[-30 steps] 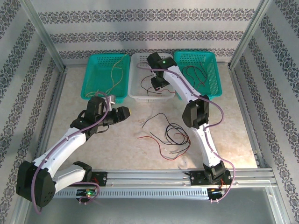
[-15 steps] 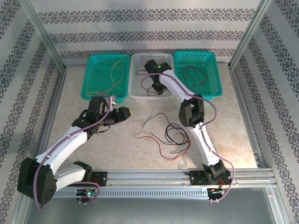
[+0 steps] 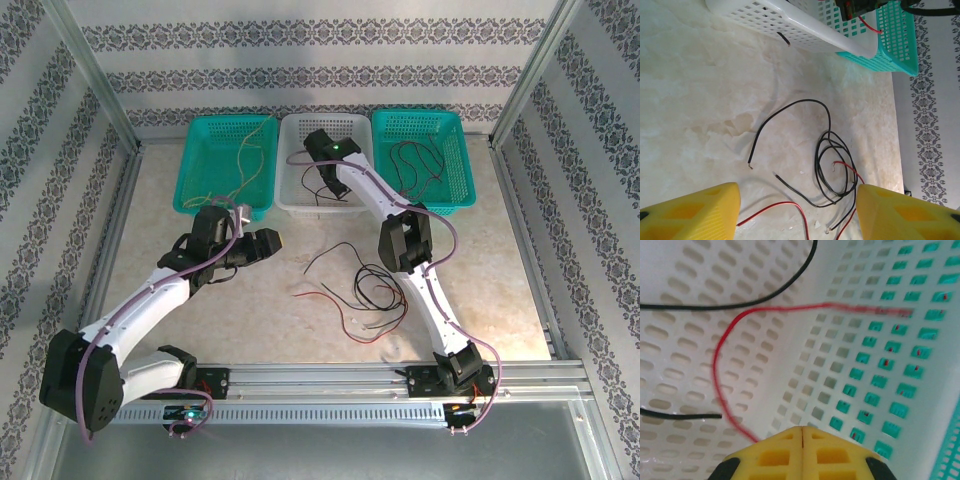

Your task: Untangle the cables

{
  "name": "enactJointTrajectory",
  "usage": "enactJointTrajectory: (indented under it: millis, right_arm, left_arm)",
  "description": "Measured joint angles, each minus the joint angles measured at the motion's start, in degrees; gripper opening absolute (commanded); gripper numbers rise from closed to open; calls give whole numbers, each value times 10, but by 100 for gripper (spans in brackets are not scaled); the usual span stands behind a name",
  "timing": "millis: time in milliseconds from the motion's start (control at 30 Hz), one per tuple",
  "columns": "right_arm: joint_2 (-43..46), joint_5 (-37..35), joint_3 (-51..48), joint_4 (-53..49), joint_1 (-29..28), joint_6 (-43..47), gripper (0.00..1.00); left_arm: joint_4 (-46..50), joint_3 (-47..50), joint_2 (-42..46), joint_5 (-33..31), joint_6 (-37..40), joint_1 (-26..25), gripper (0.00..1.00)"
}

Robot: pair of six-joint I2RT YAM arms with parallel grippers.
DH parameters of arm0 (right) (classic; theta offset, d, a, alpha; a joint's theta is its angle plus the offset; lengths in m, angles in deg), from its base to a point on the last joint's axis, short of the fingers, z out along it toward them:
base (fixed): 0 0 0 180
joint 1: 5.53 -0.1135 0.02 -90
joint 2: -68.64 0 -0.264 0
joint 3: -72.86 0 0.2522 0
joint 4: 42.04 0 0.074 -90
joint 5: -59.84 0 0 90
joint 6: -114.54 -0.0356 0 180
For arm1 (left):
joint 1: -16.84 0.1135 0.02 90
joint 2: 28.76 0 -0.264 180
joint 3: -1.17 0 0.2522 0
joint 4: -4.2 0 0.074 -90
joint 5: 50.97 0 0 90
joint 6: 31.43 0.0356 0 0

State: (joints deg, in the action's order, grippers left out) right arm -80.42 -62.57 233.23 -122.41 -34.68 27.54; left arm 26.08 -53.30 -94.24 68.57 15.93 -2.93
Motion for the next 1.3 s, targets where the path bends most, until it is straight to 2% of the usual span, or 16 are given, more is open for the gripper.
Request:
enactJointTrajectory:
  millis: [233, 367, 433, 467, 767, 1300]
  right_arm:
    - [17, 20, 3, 40, 0, -2, 0]
    - [42, 48, 8, 40, -2, -5, 38]
    - [47, 56, 17, 30, -5, -3, 52]
    - [48, 58, 18, 23, -7, -1, 54]
    - [48, 70, -39, -9, -11, 0, 55]
    - [-5, 29, -41, 6, -10, 20, 48]
  left_arm:
    - [0, 0, -14, 0, 2, 0, 62]
    - [-9, 0, -14, 0, 2, 0, 62]
    - [-13, 0, -14, 0, 2, 0, 62]
    - [-13, 0, -14, 0, 2, 0, 62]
    - [-13, 0, -15, 4, 5, 0, 64]
    - [-61, 23, -35, 20, -15, 0, 65]
